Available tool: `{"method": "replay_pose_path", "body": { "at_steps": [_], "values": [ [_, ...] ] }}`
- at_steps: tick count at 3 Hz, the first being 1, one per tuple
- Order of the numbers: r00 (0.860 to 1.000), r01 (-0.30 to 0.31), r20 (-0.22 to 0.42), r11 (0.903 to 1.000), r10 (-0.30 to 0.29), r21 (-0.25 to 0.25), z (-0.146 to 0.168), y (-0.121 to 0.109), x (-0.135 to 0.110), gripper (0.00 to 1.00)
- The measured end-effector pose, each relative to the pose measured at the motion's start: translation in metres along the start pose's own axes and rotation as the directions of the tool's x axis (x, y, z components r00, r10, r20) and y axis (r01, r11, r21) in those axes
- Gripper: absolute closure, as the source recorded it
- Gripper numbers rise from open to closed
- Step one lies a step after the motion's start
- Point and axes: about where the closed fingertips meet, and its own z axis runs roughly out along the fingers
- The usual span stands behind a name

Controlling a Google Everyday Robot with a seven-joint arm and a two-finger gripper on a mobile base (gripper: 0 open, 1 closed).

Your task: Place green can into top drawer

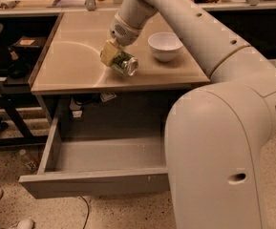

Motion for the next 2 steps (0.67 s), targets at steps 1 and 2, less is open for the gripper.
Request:
{"method": "replay_pose_path", "body": {
  "at_steps": [1,2],
  "values": [
    [1.000,-0.017,0.007,0.9998,0.017,-0.008,-0.014,0.023,0.012,1.00],
    [0.997,-0.071,0.011,0.9974,0.071,0.003,-0.026,0.056,0.037,1.00]
  ]
}}
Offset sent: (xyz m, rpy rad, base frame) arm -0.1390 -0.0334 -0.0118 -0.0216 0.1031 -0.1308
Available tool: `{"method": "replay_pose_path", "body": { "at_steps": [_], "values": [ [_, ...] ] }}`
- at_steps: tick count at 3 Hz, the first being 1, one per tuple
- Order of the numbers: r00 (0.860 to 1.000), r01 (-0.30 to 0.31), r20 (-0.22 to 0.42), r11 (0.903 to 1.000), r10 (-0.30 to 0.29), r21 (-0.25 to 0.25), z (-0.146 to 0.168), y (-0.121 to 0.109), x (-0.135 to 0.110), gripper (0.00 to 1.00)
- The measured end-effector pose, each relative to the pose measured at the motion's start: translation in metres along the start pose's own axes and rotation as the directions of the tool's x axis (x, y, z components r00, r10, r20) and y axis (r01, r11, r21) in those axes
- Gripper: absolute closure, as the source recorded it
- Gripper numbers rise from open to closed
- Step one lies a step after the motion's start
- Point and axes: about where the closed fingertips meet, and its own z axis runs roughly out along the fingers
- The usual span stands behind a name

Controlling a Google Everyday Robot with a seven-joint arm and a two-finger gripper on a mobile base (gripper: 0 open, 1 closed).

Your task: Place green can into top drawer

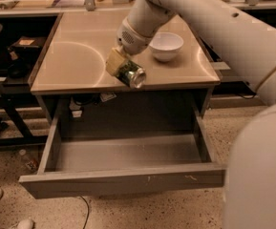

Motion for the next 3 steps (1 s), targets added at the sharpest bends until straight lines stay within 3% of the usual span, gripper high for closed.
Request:
{"method": "replay_pose_path", "body": {
  "at_steps": [1,2,3],
  "values": [
    [0.997,-0.067,0.051,0.9976,0.066,0.019,-0.013,0.033,0.025,1.00],
    [0.997,-0.078,-0.001,0.9969,0.078,0.005,0.010,0.039,0.050,1.00],
    [0.997,-0.078,-0.001,0.9969,0.078,0.004,0.010,0.039,0.050,1.00]
  ]
}}
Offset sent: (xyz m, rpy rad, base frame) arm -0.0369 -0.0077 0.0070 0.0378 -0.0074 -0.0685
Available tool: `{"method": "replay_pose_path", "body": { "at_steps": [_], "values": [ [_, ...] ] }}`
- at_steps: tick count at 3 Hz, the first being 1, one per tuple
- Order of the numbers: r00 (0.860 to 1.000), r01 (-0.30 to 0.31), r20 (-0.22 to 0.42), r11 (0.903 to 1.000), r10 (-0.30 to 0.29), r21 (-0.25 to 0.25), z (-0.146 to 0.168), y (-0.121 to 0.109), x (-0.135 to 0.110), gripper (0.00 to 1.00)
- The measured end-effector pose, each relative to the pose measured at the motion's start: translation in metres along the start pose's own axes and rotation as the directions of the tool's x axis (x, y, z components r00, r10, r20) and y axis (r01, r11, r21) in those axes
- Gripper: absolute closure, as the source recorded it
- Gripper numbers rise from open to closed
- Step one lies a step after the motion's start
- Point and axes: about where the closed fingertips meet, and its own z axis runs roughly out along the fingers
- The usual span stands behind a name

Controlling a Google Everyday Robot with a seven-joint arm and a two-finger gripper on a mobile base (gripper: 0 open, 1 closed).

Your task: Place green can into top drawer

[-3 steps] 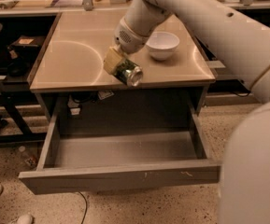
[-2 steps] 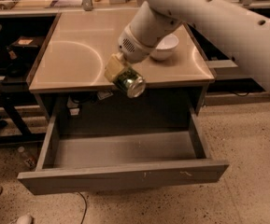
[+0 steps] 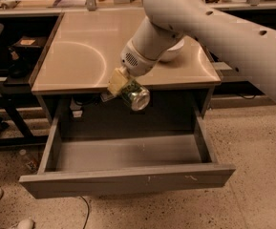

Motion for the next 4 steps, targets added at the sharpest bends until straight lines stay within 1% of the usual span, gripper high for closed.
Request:
{"method": "replay_pose_path", "body": {
  "at_steps": [1,2,3,4],
  "values": [
    [1.000,-0.015,-0.003,0.9998,0.015,-0.013,0.001,0.005,0.006,1.00],
    [0.994,-0.104,0.024,0.9938,0.105,-0.038,0.008,0.027,0.026,1.00],
    [0.981,-0.194,0.004,0.9782,0.195,-0.073,0.043,0.043,0.065,1.00],
    [0.969,-0.247,-0.003,0.9624,0.248,-0.112,0.075,0.049,0.089,1.00]
  ]
}}
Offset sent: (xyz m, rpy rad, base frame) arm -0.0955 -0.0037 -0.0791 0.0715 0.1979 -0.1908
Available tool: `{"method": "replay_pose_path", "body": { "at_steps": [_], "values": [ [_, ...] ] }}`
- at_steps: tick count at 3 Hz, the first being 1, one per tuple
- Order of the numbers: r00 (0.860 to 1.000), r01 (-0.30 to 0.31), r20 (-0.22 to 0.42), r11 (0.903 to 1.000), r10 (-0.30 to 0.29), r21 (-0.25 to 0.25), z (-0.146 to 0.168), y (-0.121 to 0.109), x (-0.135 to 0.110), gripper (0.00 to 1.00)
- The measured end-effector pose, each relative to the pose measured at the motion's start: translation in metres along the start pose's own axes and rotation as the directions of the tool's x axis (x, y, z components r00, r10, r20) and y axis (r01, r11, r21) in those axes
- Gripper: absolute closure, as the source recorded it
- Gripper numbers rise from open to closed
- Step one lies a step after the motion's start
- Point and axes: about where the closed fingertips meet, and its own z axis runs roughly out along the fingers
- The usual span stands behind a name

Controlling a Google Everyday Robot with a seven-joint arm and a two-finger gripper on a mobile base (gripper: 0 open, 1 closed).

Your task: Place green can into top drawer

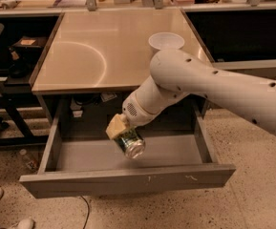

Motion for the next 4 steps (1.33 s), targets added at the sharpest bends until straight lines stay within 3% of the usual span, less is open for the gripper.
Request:
{"method": "replay_pose_path", "body": {
  "at_steps": [2,4],
  "values": [
    [1.000,-0.012,0.009,0.9999,0.012,-0.008,0.016,-0.007,-0.003,1.00],
    [1.000,-0.017,0.022,0.9997,0.018,-0.018,0.064,-0.022,-0.020,1.00]
  ]
}}
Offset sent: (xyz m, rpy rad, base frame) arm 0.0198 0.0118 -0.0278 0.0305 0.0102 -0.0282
